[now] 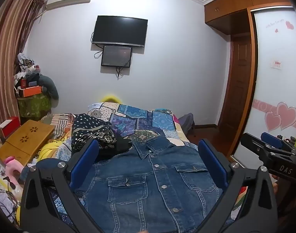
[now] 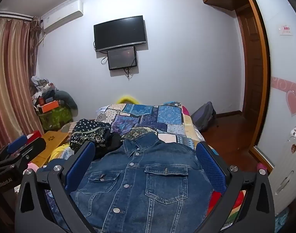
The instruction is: Fold large clothes
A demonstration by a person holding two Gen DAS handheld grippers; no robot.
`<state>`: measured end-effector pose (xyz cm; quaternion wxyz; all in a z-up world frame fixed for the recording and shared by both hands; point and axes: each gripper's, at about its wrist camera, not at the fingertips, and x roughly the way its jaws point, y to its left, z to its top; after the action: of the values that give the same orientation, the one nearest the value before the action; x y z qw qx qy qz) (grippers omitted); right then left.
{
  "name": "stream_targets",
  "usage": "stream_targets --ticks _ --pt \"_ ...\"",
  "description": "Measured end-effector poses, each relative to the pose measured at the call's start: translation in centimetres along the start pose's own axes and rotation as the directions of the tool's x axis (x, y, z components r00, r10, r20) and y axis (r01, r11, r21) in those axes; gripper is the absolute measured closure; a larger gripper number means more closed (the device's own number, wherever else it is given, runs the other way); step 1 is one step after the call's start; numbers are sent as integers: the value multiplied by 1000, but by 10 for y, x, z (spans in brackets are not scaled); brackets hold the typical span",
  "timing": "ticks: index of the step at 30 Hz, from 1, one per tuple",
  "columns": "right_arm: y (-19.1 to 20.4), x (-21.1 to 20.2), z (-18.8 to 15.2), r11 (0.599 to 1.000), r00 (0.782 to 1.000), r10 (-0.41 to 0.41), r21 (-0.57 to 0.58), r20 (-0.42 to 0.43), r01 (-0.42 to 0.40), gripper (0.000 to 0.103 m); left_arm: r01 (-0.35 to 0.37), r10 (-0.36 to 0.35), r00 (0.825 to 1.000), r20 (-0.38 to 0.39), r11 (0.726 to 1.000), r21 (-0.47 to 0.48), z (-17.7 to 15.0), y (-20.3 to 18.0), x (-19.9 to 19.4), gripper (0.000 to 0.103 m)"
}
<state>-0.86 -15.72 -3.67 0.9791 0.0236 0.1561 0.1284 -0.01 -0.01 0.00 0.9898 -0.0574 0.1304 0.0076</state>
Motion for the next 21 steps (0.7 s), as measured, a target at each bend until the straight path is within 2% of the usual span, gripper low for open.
stream_targets --ticks 5,21 --pt "1 1 -1 1000 1000 -1 -2 1 1 0 15 -15 1000 -12 1000 -16 0 3 1 0" --pt "5 6 -5 1000 1000 -4 -9 -2 4 0 -14 13 1000 -27 1000 -10 -10 6 8 0"
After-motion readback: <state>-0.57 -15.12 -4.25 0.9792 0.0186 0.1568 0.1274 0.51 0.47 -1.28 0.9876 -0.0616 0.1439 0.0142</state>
